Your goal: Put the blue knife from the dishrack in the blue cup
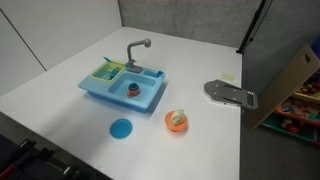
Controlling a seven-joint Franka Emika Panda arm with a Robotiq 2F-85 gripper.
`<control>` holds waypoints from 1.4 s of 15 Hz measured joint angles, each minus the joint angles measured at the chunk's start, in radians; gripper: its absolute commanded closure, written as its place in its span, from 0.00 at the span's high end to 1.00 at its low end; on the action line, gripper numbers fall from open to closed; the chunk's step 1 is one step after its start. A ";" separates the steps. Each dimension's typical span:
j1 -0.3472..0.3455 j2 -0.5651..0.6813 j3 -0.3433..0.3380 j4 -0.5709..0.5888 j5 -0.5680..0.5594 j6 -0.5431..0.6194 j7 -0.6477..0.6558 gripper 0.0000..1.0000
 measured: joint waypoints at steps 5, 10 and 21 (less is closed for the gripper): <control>0.000 0.000 0.000 0.000 0.000 0.000 0.000 1.00; 0.000 0.000 0.000 0.000 0.000 0.000 0.000 1.00; -0.001 0.113 0.034 0.028 -0.031 0.000 0.058 1.00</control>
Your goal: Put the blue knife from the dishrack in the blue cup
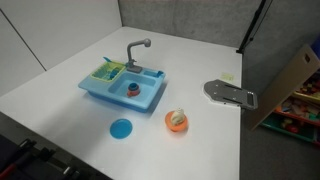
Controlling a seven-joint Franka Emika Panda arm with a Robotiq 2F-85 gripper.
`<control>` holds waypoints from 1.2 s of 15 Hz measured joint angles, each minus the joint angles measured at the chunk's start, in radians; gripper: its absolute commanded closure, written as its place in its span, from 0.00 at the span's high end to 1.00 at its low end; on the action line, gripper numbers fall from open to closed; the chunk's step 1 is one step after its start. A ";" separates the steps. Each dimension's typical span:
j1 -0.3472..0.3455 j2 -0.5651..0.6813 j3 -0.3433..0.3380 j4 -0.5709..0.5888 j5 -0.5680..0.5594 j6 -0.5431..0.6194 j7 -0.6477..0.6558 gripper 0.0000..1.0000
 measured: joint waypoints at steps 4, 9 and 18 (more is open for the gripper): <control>-0.004 0.103 0.001 0.053 -0.017 0.000 0.060 1.00; -0.004 0.245 0.001 0.140 -0.018 0.001 0.110 1.00; 0.070 0.474 0.027 0.318 -0.124 0.002 0.202 1.00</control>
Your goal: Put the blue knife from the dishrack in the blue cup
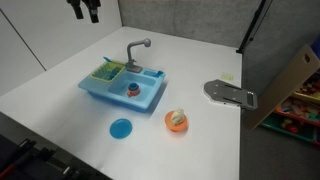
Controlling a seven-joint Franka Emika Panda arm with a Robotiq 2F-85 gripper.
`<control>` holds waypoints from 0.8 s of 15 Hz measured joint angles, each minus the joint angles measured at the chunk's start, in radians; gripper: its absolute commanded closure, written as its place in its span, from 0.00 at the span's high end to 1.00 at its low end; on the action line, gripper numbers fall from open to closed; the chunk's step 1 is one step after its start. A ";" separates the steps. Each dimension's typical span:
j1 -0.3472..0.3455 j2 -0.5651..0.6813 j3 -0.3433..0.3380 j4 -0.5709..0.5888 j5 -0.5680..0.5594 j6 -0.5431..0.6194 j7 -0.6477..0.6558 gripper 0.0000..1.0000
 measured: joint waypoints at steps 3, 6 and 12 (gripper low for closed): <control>0.033 0.065 0.002 0.036 -0.027 0.032 0.022 1.00; 0.039 0.114 -0.002 0.045 -0.027 0.078 0.035 1.00; 0.038 0.173 -0.020 0.045 -0.006 0.118 0.053 1.00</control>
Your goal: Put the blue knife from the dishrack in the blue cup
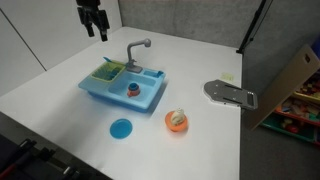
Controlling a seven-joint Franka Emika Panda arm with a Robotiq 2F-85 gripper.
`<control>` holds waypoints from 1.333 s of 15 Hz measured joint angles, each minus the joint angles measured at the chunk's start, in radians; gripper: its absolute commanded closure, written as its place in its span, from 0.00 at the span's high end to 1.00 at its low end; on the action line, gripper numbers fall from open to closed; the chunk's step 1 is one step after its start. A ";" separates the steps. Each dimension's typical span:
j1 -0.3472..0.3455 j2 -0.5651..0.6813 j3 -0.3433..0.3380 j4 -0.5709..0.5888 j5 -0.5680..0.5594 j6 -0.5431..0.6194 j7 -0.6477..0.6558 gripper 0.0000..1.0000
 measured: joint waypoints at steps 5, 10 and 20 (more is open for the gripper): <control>0.000 0.001 0.000 0.001 0.016 -0.002 0.000 1.00; 0.004 0.025 -0.001 -0.008 0.016 0.056 -0.002 1.00; 0.033 0.184 -0.004 0.028 0.011 0.186 0.000 1.00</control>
